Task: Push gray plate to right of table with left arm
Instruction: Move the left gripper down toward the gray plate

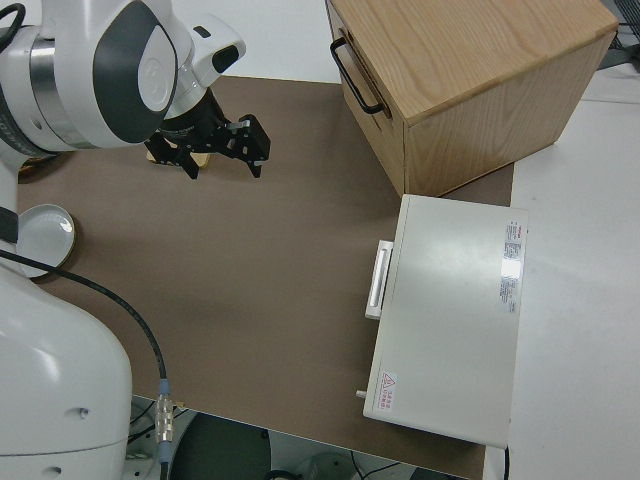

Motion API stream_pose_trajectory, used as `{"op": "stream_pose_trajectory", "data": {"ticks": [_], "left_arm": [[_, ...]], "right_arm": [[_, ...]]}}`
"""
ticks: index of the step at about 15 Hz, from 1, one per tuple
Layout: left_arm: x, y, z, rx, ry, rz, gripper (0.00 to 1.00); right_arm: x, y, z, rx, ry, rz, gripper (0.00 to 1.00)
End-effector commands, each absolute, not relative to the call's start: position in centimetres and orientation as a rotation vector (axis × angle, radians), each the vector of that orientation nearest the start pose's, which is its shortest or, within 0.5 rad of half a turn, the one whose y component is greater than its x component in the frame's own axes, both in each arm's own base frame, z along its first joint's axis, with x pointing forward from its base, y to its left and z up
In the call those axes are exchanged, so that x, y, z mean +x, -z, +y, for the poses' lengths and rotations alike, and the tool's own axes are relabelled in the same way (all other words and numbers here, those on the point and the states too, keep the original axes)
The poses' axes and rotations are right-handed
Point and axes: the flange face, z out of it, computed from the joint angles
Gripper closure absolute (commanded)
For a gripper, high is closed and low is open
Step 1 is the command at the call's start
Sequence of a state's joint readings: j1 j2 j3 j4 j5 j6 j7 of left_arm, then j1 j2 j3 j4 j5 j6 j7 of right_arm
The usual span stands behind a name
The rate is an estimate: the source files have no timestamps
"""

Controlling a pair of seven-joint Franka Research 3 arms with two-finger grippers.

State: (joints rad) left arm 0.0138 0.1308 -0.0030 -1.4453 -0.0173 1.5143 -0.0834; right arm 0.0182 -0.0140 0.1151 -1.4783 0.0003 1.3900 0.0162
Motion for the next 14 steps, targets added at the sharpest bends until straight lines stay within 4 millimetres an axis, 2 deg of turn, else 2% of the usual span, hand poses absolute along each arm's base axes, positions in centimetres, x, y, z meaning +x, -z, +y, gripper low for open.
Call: {"op": "stream_pose_trajectory", "data": {"ticks": [1, 9, 11, 14], "left_arm": [[58.1, -61.7, 0.7, -3.149, -0.097, -0.117, 0.0], [58.1, -61.6, 1.2, -3.149, -0.102, -0.134, 0.0], [57.7, -60.1, 1.2, -3.144, -0.188, -0.132, 0.0], [57.5, -58.7, 1.4, -3.147, -0.223, -0.142, 0.0]], "right_arm": [[52.4, -66.4, 6.9, -3.138, -0.123, -0.158, 0.017], [52.4, -66.4, 7.0, -3.139, -0.123, -0.16, 0.017], [52.4, -66.4, 7.0, -3.139, -0.123, -0.16, 0.017], [52.4, -66.4, 7.0, -3.138, -0.123, -0.16, 0.017]]}}
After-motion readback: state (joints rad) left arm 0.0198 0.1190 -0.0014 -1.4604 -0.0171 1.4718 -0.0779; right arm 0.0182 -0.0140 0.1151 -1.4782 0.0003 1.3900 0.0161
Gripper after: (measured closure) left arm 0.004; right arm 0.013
